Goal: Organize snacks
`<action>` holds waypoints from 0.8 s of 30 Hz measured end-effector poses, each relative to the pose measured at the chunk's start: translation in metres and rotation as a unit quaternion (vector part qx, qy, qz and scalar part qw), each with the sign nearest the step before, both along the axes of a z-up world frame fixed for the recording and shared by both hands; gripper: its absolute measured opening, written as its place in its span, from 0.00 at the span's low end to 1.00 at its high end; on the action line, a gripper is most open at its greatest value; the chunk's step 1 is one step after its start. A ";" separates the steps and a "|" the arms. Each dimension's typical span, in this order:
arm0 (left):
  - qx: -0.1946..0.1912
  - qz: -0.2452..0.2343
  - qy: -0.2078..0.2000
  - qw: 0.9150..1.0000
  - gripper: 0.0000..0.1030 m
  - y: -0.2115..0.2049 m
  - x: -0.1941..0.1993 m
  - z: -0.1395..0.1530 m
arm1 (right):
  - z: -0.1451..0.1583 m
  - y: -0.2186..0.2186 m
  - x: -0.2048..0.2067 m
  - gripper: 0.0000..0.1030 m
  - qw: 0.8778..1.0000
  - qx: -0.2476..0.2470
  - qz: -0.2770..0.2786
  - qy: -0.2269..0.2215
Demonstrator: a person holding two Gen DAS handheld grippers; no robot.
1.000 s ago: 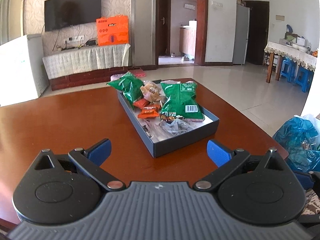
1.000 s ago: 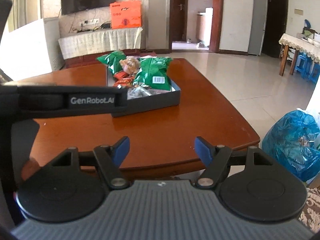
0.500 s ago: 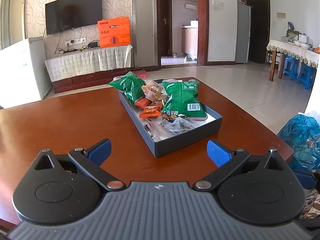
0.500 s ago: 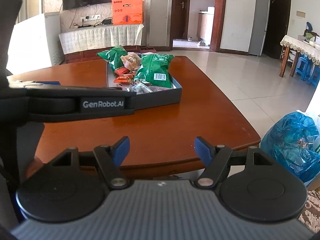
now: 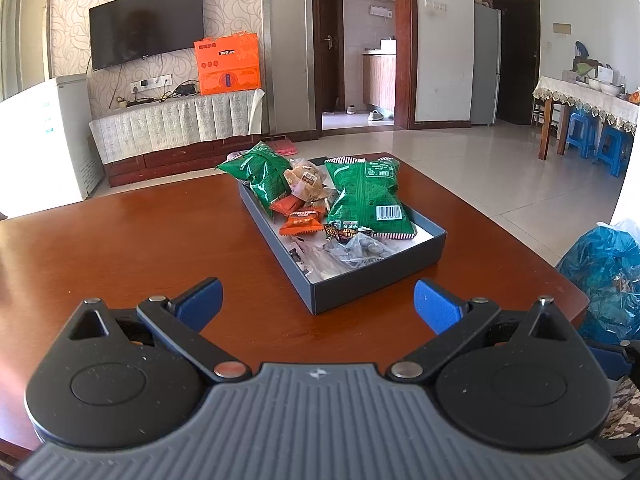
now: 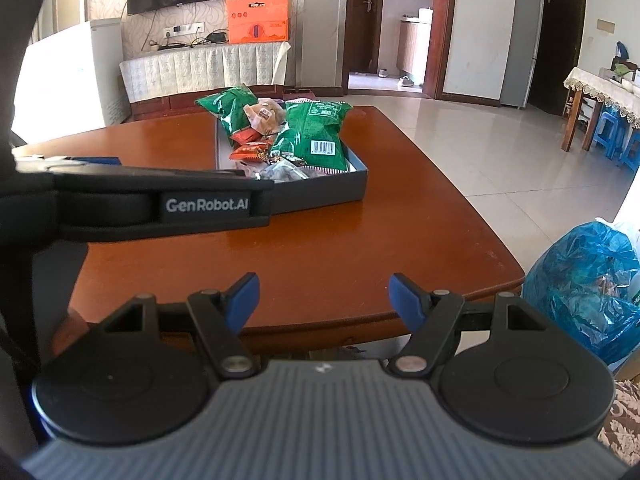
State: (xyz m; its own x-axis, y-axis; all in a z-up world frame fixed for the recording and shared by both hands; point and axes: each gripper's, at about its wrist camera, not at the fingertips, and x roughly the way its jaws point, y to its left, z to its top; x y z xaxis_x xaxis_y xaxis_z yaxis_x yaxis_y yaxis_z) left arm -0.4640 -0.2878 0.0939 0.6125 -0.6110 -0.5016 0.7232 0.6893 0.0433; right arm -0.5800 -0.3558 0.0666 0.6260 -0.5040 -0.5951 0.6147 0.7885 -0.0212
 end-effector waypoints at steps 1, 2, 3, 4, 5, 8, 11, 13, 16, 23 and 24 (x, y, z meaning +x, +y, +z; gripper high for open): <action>0.000 0.000 0.000 1.000 1.00 0.000 0.000 0.000 | 0.000 0.000 0.000 0.71 1.000 0.000 0.000 0.000; 0.000 0.000 -0.001 1.000 1.00 0.000 0.000 0.000 | 0.000 0.000 0.000 0.71 1.000 0.000 0.000 0.001; 0.001 0.000 -0.001 1.000 1.00 0.000 -0.001 0.000 | 0.000 0.000 0.000 0.71 1.000 0.000 0.000 0.001; 0.001 0.000 -0.001 1.000 1.00 0.000 -0.001 0.000 | 0.000 0.000 0.000 0.71 1.000 0.000 0.000 0.001; 0.001 0.000 0.000 1.000 1.00 0.000 -0.001 0.000 | 0.000 0.000 0.000 0.71 1.000 0.000 0.000 0.001; 0.000 0.000 0.000 1.000 1.00 0.001 0.000 0.000 | 0.000 0.000 0.000 0.71 1.000 0.001 0.000 0.001; 0.001 0.000 0.000 1.000 1.00 0.001 0.001 -0.001 | -0.001 -0.001 0.000 0.71 1.000 0.002 0.001 0.001; 0.002 0.001 -0.001 1.000 1.00 0.002 0.002 -0.002 | -0.001 -0.001 0.000 0.71 1.000 0.002 0.001 0.001; 0.002 0.001 -0.002 1.000 1.00 0.001 0.002 -0.003 | -0.001 -0.001 0.000 0.71 1.000 0.002 0.001 0.001; 0.002 0.001 -0.003 1.000 1.00 0.001 0.002 -0.004 | 0.000 -0.001 0.000 0.71 1.000 0.002 0.001 0.001; 0.002 0.001 -0.003 1.000 1.00 0.001 0.002 -0.004 | 0.000 0.000 0.000 0.71 1.000 0.002 0.001 0.001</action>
